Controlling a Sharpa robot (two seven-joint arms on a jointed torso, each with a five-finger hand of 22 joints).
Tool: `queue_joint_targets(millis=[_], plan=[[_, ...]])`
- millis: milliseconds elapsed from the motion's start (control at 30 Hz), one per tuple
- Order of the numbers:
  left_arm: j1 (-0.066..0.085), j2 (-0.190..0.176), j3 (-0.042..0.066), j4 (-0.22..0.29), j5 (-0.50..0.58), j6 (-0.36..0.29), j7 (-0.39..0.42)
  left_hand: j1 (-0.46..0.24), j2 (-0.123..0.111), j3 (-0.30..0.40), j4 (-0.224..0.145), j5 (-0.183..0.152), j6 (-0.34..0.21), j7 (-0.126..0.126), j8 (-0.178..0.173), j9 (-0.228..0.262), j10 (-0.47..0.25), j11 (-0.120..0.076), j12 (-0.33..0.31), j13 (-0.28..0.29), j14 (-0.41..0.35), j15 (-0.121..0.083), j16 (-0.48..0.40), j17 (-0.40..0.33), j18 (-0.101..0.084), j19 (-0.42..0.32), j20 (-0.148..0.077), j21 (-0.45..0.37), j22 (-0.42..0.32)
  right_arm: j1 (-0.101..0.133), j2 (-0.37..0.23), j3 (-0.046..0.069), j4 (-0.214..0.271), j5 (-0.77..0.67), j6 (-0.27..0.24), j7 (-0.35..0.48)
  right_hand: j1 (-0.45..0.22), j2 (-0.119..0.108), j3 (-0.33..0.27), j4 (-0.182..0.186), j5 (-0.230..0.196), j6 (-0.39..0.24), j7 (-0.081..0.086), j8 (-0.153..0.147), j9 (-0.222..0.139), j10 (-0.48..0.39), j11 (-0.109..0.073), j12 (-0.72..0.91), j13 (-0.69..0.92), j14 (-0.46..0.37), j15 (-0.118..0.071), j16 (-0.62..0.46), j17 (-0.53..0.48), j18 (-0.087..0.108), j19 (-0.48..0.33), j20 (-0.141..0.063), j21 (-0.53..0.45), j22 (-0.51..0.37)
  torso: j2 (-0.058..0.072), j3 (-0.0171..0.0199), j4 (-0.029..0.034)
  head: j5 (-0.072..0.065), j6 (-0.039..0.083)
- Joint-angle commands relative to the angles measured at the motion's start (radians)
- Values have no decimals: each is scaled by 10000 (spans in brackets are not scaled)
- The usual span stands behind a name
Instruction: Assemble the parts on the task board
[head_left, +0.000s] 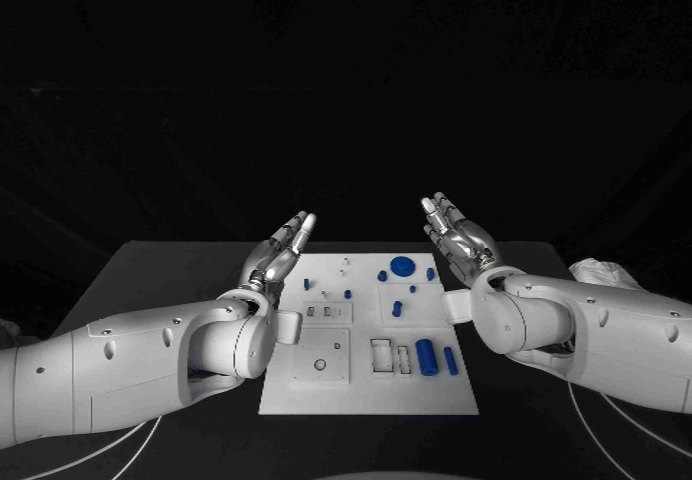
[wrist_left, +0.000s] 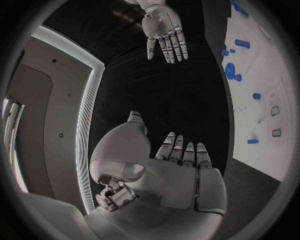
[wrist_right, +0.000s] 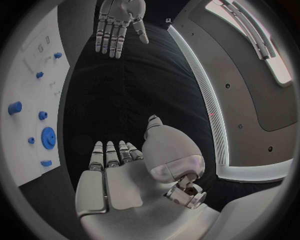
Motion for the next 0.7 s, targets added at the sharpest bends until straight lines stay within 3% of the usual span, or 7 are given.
queue_joint_targets(millis=[33,167,300,333,367,533,700], plan=[[26,23,3,31,444,690,630,47,-112,176,24,-49,-6,-39,62,4,-9,-83,-56,1,-7,-500,-36,-15,178,-18,-225,-36,-11,191,-81,-194,79,371,2101,-56,509,20,-149,110,16,93,314,2,19,-21,315,-36,-10,-1,-699,-68,-9,143,-4,269,-54,-14,6,-1,-3,1,-23],[26,23,3,31,444,690,630,91,-215,457,25,-73,-42,1,60,2,-17,36,-127,-2,-7,-191,-36,-15,293,-10,211,-28,-4,333,-137,-370,116,456,2543,-76,734,-175,-198,90,-168,647,866,220,160,-21,1193,-36,-10,-1,343,-68,-9,-49,-4,790,-54,-14,6,-1,-3,1,-23],[26,23,3,31,444,690,630,215,-207,695,23,-80,-102,133,57,-1,-4,578,-160,-2,-7,299,-36,-15,727,51,1276,27,43,400,-164,-454,134,496,2751,-85,1036,-374,-239,96,-561,759,696,286,164,-21,1657,-36,-10,-1,1136,-68,-9,26,-4,1975,-54,-14,6,-1,-3,1,-23],[68,-409,-1,195,-162,2662,155,221,-199,708,22,-79,-84,151,60,1,-4,623,-173,-3,-7,336,-36,-15,776,57,1362,32,47,428,-484,-469,177,51,3645,-416,1074,-405,-251,93,-620,778,643,298,166,-21,1773,-36,-10,-1,1332,-68,-9,73,-4,2169,-54,-14,19,-4,16,124,-559],[76,-456,-2,215,-242,2760,121,227,-189,719,21,-78,-58,199,63,4,-4,645,-184,-4,-7,368,-36,-15,817,63,1430,37,51,441,-502,-469,171,-53,3678,-462,1118,-435,-260,91,-686,804,596,313,171,-18,1954,-30,-7,-1,1558,-68,-9,121,-4,2335,-54,-14,20,3,22,131,-587],[127,-691,-4,336,-485,3076,-24,392,-99,772,9,39,39,348,75,15,19,720,-117,6,-7,524,-36,-15,947,152,1696,113,107,578,-593,-472,166,-814,3635,-712,1766,-571,-183,-98,-457,1098,751,450,225,262,2489,548,190,212,2027,166,194,148,544,2676,470,329,7,6,17,257,-873],[189,-981,-11,560,-581,3130,-114,838,171,715,1,399,-23,401,65,7,86,1119,108,29,10,822,-22,-5,1006,374,2289,293,221,958,-647,-487,139,-2392,3132,-1325,3522,-711,508,-1394,212,2352,1100,979,470,1115,2595,1932,479,3297,1957,2276,1580,144,4598,2558,2906,1515,2,0,16,305,-1259]])
